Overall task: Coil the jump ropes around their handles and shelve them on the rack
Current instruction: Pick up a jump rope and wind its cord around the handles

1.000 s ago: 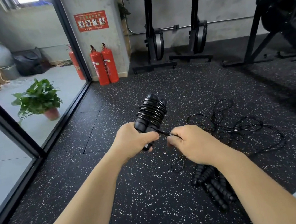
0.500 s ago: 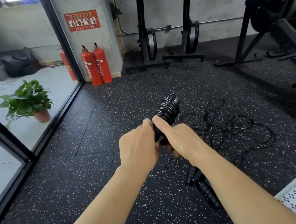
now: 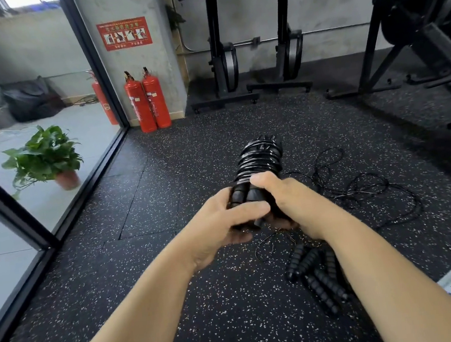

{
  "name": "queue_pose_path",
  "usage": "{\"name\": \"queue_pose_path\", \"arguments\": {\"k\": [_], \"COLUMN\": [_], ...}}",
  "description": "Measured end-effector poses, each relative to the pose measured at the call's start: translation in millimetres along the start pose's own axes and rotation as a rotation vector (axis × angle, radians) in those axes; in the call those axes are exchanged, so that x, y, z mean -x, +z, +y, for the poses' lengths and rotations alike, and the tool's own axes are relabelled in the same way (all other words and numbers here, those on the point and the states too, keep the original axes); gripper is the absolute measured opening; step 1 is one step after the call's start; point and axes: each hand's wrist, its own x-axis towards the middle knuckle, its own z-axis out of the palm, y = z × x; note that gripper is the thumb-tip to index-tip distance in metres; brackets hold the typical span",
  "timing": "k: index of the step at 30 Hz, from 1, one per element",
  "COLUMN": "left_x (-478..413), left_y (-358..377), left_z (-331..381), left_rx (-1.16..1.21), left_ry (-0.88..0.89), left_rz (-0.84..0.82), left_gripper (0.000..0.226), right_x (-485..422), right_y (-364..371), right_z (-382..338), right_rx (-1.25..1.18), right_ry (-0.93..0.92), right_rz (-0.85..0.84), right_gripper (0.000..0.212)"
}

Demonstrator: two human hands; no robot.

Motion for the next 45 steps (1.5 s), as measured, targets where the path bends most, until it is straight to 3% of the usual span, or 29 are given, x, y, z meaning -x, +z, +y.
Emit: {"name": "queue_pose_path", "arguments": {"k": [5, 9, 12, 14, 17, 18, 20, 23, 27, 31, 36, 42, 45], "left_x": [1.0, 2.7, -0.4, -4.0, -6.9, -7.4, -6.7, -6.4, -7.3, -8.5, -11.1, -10.3, -7.7], "left_y": [-0.7, 6.0, 8.1, 4.9, -5.1, -7.8, -10.5, -9.0, -6.7, -4.5, -0.8, 0.9, -0.9], "left_z": [-1.4, 3.7, 5.5, 4.7, 3.8, 2.8, 0.5, -3.1, -1.9, -1.1, -6.6, -8.3, -6.0], "left_rx": [0.029, 0.02, 0.048, 0.097, 0.195, 0.201, 0.185, 0.18, 0.225, 0.239, -0.078, -0.391, -0.396], "left_ry": [-0.024, 0.03, 0.074, 0.048, -0.022, -0.027, -0.024, -0.017, -0.01, -0.018, 0.06, 0.126, 0.131], "left_rz": [0.019, 0.066, 0.149, 0.228, 0.331, 0.332, 0.314, 0.297, 0.299, 0.31, 0.375, 0.399, 0.394], "left_gripper": [0.049, 0.004, 0.01, 0.008, 0.007, 0.008, 0.01, 0.035, 0.017, 0.012, 0.04, 0.029, 0.022], "right_x": [2.0, 7.6, 12.0, 13.9, 16.5, 16.9, 18.6, 22.7, 23.7, 24.5, 25.2, 20.0, 18.6], "right_y": [0.5, -1.9, -5.3, -6.6, -9.2, -9.5, -7.2, 1.9, 12.1, 15.7, 17.4, 19.9, 25.1], "right_z": [4.8, 3.7, 2.0, 4.1, 9.7, 11.8, 13.9, 12.9, 14.5, 18.8, 18.5, 19.9, 19.2], "right_rx": [0.085, 0.113, 0.009, -0.051, -0.053, -0.036, 0.042, 0.151, 0.244, 0.529, 0.704, 0.816, 0.775], "right_ry": [-0.009, -0.046, -0.064, -0.08, -0.161, -0.19, -0.253, -0.338, -0.366, -0.522, -0.656, -0.705, -0.697], "right_rz": [-0.124, -0.143, -0.211, -0.204, -0.074, -0.026, 0.06, 0.12, 0.257, 0.412, 0.483, 0.512, 0.513], "right_gripper": [0.045, 0.058, 0.057, 0.044, 0.014, 0.016, 0.021, 0.015, 0.004, 0.005, 0.007, 0.015, 0.017]}}
